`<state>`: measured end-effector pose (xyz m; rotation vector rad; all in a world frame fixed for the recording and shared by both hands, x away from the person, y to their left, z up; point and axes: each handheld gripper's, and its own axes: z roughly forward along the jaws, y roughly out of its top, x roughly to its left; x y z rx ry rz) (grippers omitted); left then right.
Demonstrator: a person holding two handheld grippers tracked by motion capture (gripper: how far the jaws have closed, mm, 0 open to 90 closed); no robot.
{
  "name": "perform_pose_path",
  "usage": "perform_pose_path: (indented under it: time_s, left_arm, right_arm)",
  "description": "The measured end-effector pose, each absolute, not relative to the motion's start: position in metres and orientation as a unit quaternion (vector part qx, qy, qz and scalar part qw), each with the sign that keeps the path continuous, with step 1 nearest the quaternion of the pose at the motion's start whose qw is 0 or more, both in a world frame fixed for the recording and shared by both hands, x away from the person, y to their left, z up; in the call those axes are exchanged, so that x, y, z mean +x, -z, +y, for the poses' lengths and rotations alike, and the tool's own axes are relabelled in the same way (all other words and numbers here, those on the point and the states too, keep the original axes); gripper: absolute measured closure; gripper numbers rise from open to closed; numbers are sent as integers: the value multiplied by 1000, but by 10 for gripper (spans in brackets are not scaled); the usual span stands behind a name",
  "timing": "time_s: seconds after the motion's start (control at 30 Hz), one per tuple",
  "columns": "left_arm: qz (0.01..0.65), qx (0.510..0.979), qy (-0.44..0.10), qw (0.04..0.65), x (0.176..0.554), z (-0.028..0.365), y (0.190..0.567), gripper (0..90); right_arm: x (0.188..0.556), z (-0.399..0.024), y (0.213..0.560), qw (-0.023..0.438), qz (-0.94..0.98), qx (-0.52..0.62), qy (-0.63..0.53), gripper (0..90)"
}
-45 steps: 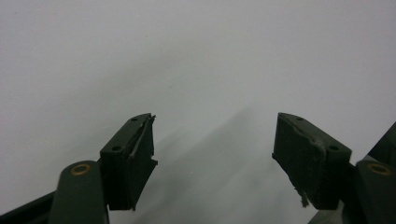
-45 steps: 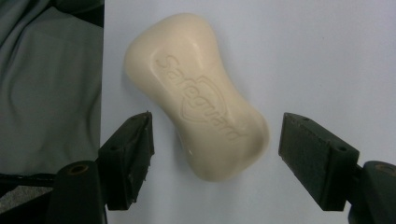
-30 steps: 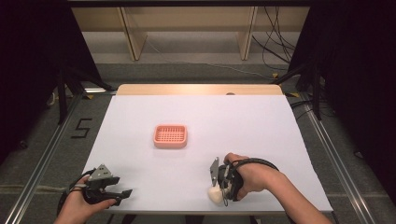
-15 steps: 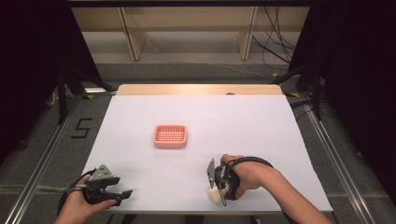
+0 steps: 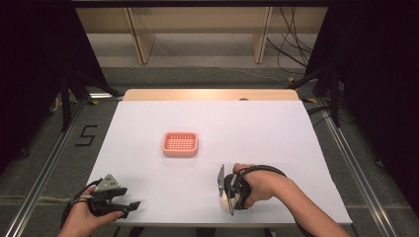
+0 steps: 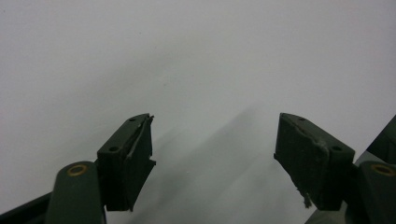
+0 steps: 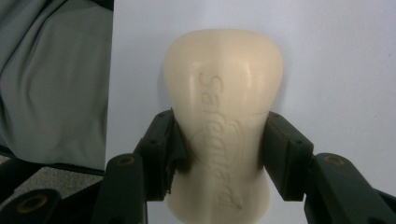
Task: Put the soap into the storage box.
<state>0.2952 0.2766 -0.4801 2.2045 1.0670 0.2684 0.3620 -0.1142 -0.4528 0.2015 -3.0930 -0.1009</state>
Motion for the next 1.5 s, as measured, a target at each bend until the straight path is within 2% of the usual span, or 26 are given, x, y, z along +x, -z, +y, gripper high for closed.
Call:
perform_pose_path:
  time_s: [0.1, 0.17, 0.23, 0.3, 0.47, 0.6, 0.63, 0.9, 1.07, 1.5]
  left_arm:
    - [411, 844, -104, 328, 295, 276, 480, 274]
    - [410, 844, -105, 329, 296, 276, 480, 274]
    - [413, 843, -103, 329, 295, 276, 481, 274]
    - [414, 843, -102, 328, 295, 276, 481, 274]
    - [413, 844, -101, 328, 295, 276, 481, 274]
    - [408, 846, -104, 327, 296, 276, 480, 274]
    - [408, 846, -105, 327, 296, 276, 480, 274]
    - [407, 846, -105, 327, 296, 277, 480, 274]
    - [406, 847, -105, 327, 296, 277, 480, 274]
    - [408, 844, -104, 333, 295, 277, 480, 274]
  right_arm:
    - [358, -115, 453, 26, -999, 27, 25, 499]
    - [363, -114, 455, 23, -998, 55, 35, 500]
    - [356, -115, 453, 35, -999, 0, 27, 501]
    - [360, -116, 453, 25, -999, 26, 32, 501]
    - [362, -118, 454, 31, -998, 20, 47, 503]
    - [357, -121, 452, 34, -998, -35, 42, 504]
    - [362, -121, 453, 25, -998, 10, 57, 504]
    - [364, -125, 443, 20, -997, -38, 56, 504]
    - [373, -124, 437, 12, -996, -21, 81, 504]
    - [391, -125, 416, -10, -992, -70, 104, 504]
